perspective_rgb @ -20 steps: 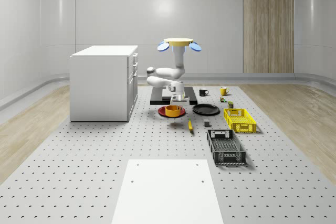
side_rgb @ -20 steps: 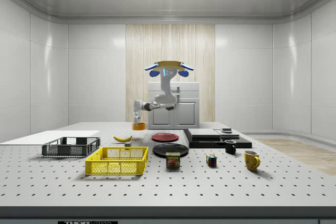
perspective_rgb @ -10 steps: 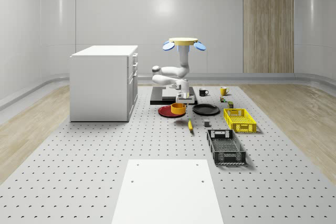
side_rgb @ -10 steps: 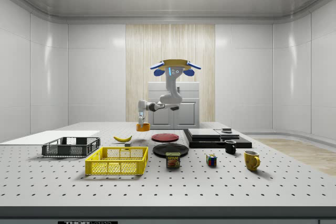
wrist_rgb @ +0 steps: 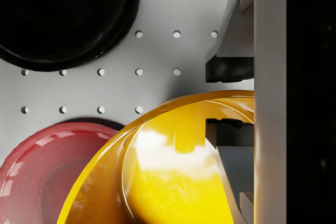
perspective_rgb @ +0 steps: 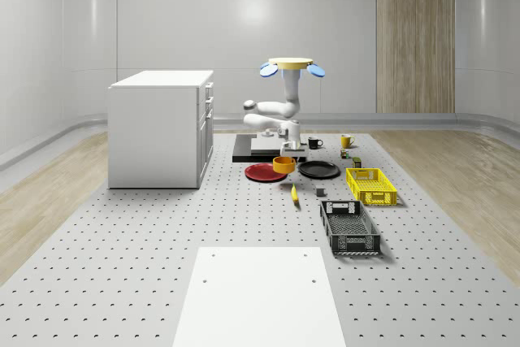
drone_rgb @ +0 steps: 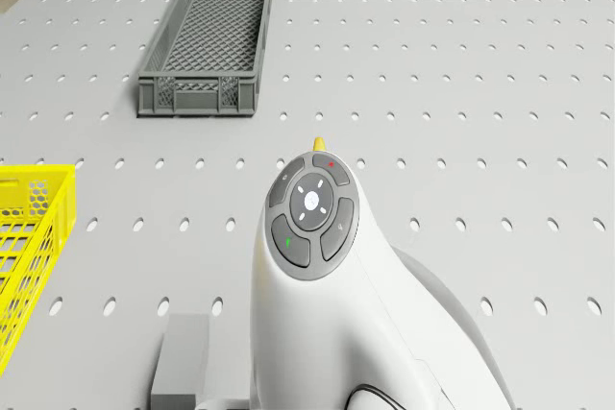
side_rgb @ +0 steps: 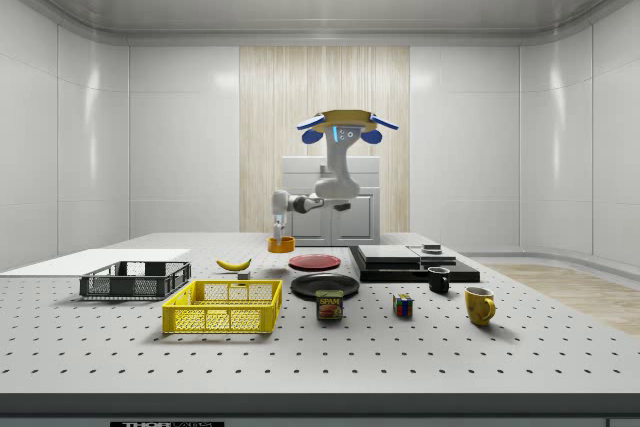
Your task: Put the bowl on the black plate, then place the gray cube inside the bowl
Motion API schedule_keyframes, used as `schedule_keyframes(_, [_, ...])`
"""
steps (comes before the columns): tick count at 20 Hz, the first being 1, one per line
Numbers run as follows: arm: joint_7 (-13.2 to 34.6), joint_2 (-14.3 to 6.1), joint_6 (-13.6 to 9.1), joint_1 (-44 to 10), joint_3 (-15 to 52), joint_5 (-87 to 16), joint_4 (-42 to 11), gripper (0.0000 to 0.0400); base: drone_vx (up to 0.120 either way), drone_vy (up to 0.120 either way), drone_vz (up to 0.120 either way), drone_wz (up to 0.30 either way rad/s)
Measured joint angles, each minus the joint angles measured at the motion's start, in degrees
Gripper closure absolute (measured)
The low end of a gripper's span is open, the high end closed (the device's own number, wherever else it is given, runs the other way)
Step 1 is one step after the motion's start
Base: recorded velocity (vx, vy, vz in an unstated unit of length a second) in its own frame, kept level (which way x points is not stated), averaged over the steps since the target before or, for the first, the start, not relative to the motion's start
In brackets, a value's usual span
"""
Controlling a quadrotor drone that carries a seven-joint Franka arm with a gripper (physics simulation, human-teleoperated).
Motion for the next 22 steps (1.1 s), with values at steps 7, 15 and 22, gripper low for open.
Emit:
schedule_keyframes(7, [0.0,-0.1,0.1,-0.1,0.0,0.1,0.0,0.03,-0.12,0.12,0.0,0.0])
schedule_keyframes(15, [0.1,-0.3,0.3,-0.1,0.0,0.1,0.0,0.03,-0.12,0.12,0.0,0.0])
schedule_keyframes(22, [0.1,-0.4,0.4,-0.1,0.1,0.2,0.0,0.03,-0.12,0.12,0.0,0.0])
